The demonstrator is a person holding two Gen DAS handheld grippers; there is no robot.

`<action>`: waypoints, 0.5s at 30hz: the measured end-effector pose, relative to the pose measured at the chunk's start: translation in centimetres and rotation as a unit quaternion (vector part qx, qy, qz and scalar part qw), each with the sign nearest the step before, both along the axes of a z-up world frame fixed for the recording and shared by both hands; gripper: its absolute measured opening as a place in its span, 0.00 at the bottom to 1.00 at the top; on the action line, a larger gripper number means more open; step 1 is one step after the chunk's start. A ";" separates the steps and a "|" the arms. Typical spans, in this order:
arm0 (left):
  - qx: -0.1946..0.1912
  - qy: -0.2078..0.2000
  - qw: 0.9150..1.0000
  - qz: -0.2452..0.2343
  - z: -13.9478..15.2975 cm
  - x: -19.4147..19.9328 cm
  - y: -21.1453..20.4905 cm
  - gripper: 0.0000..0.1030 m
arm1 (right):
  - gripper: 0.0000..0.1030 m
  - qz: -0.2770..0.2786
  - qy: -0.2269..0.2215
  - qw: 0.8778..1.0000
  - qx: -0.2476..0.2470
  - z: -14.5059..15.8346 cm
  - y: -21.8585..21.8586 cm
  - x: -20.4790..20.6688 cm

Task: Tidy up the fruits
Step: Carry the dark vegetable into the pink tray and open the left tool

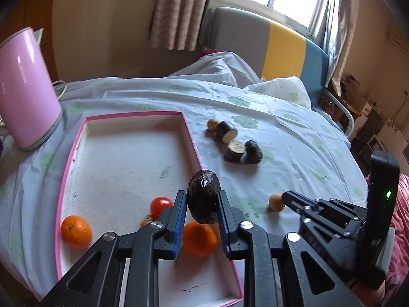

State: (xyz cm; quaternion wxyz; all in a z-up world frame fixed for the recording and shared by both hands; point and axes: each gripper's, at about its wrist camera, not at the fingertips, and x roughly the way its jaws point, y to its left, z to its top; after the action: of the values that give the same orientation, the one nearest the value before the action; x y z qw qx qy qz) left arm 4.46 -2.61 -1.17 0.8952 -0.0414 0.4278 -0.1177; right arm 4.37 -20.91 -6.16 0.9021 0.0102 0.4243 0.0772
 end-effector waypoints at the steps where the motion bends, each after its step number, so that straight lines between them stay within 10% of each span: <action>1: -0.002 0.000 1.000 0.004 -0.1 -0.1 0.4 0.23 | 0.02 -0.006 0.005 1.000 0.016 -0.1 -0.5 0.1; 6: -0.011 0.004 1.000 0.022 -0.5 -0.1 2.1 0.23 | 0.22 -0.029 0.019 0.999 0.035 -0.5 -2.0 -0.2; 13: -0.008 0.007 0.999 0.051 -0.9 0.3 4.1 0.23 | 0.23 -0.032 0.024 0.998 0.050 -1.0 -2.0 1.2; 15: -0.007 0.011 0.998 0.065 -1.1 0.6 5.0 0.23 | 0.41 -0.037 0.021 0.998 0.047 -1.2 -1.8 2.4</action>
State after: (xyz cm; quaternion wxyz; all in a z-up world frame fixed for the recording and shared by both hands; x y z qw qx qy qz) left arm 5.09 2.40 -2.27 0.8959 -0.0769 0.4333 -0.0615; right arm 6.80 -22.75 -7.31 0.8940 0.0696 0.4381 0.0632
